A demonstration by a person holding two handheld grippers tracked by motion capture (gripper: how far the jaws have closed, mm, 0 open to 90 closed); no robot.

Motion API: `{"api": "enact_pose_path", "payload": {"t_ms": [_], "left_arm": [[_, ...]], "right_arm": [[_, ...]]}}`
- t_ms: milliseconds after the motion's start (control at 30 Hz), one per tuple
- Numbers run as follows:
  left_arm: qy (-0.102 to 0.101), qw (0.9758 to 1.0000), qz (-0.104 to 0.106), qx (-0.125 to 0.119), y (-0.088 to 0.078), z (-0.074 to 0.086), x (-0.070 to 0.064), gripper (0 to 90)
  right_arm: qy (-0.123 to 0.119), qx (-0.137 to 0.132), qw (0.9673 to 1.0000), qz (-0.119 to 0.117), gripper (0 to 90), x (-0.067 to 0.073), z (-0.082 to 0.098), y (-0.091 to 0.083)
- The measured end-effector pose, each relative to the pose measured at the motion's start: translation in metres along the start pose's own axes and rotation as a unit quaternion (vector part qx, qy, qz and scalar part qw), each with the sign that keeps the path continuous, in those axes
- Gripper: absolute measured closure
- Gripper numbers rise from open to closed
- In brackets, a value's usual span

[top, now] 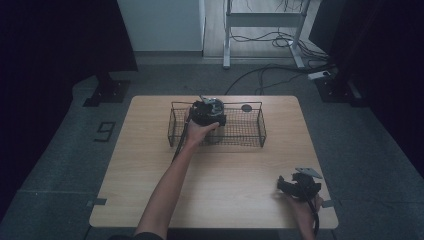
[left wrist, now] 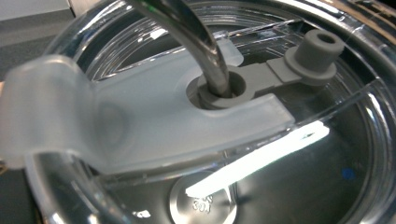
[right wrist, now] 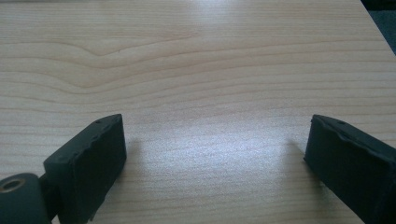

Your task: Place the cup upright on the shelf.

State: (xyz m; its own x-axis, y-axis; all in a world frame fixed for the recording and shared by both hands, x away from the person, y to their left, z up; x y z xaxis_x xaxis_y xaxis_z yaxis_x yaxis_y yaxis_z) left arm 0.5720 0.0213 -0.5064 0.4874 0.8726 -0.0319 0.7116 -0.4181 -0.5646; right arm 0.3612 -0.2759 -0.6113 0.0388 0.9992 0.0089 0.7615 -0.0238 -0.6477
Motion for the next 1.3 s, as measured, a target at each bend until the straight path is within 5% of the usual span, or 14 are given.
{"api": "enact_pose_path", "payload": {"t_ms": [600, 700, 867, 1300], "left_arm": [[0.013, 0.9995, -0.009, -0.027, -0.019, -0.005, 0.001, 0.0], [0.031, 0.9987, -0.016, -0.036, -0.03, -0.008, 0.001, 0.0], [0.013, 0.9989, 0.006, -0.045, -0.049, -0.009, 0.001, 0.0], [0.018, 0.9981, 0.032, -0.048, -0.099, 0.01, 0.003, 0.4]], "right_arm": [[0.0, 0.0, 1.0, 0.0, 5.1, 0.0, 0.0, 0.0], [0.0, 0.0, 1.0, 0.0, 5.1, 0.0, 0.0, 0.0], [0.0, 0.0, 1.0, 0.0, 5.1, 0.0, 0.0, 0.0], [0.0, 0.0, 1.0, 0.001, 5.1, 0.0, 0.0, 0.0]]}}
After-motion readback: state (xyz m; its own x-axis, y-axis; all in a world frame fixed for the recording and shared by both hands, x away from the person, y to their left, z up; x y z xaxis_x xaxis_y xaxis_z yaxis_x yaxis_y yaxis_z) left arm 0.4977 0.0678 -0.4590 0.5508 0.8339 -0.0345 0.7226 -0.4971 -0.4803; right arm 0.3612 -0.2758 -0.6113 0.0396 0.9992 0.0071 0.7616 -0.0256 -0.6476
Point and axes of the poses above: each handheld gripper's, and its own axes: y roughly forward along the jaws, z roughly out of its underside, x roughly to its left, the point moved 8 cm from there along y, roughly forward along the jaws, and after that the axes turned 3 degrees about -x, right-handed, at the moved point
